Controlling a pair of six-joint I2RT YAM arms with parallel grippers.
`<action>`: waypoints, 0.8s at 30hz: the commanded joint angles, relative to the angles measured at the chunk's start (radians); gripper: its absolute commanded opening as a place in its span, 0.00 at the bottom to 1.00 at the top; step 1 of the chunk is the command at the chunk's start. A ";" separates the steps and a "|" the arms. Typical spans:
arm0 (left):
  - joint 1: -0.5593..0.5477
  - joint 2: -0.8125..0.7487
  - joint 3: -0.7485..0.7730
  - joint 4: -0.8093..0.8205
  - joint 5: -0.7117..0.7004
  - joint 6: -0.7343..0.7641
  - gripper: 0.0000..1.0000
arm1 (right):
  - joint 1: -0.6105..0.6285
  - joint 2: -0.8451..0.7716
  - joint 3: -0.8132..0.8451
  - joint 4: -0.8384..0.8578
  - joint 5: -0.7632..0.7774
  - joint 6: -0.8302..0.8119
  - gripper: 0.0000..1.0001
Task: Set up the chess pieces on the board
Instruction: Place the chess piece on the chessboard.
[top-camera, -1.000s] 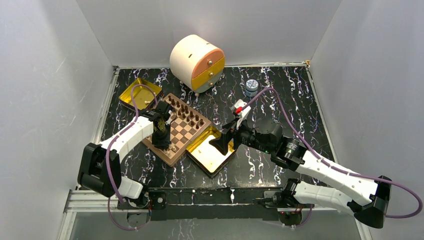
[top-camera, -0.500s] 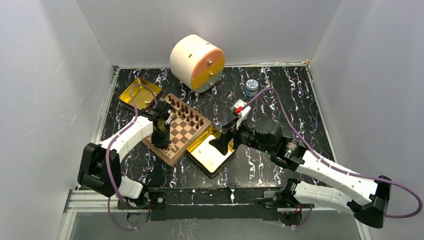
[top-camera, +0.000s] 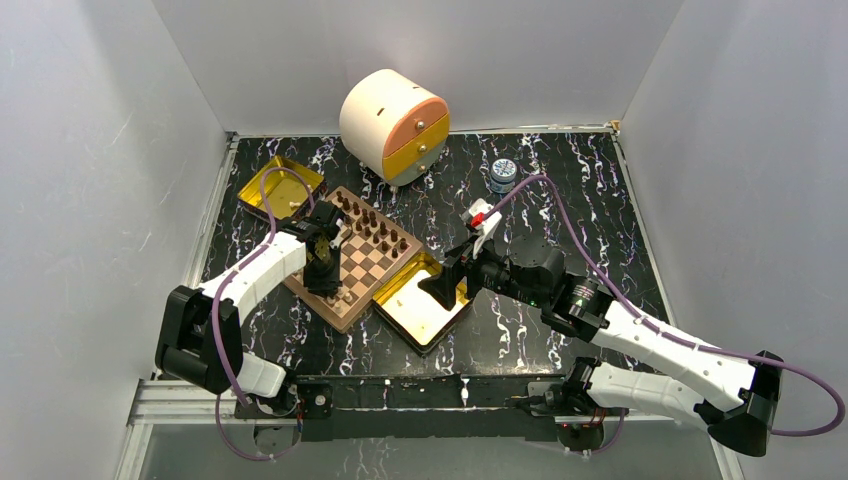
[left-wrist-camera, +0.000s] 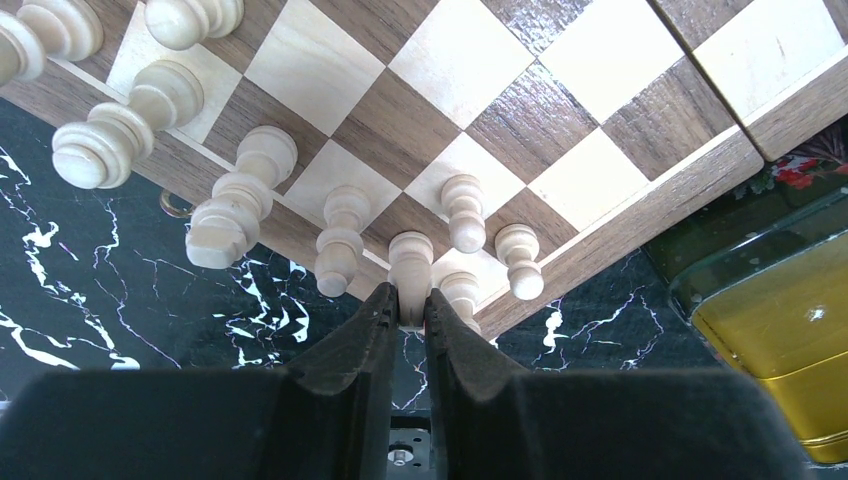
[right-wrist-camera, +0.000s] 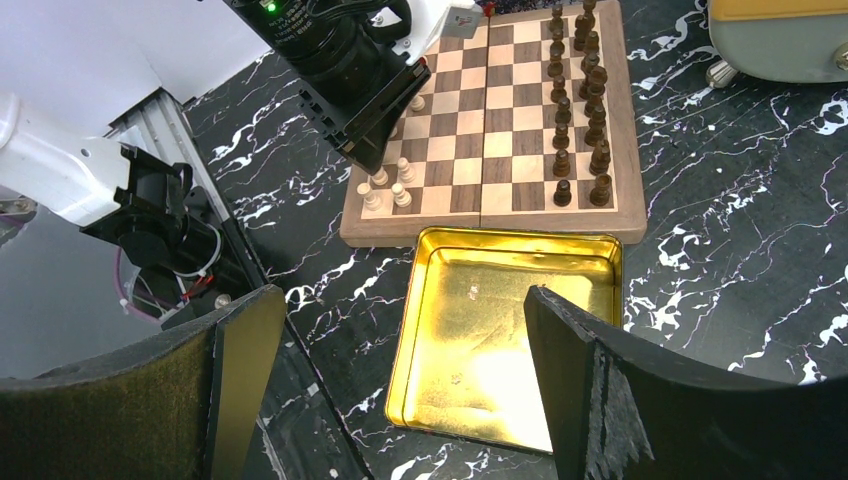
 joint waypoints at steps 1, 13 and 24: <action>0.006 -0.016 0.035 -0.028 -0.021 0.007 0.15 | 0.003 -0.021 0.048 0.023 0.008 0.012 0.99; 0.006 -0.028 0.076 -0.052 -0.003 0.008 0.25 | 0.002 -0.018 0.046 0.021 0.008 0.019 0.99; 0.007 -0.084 0.272 -0.055 -0.045 0.004 0.31 | 0.003 -0.025 0.033 -0.004 0.020 0.037 0.99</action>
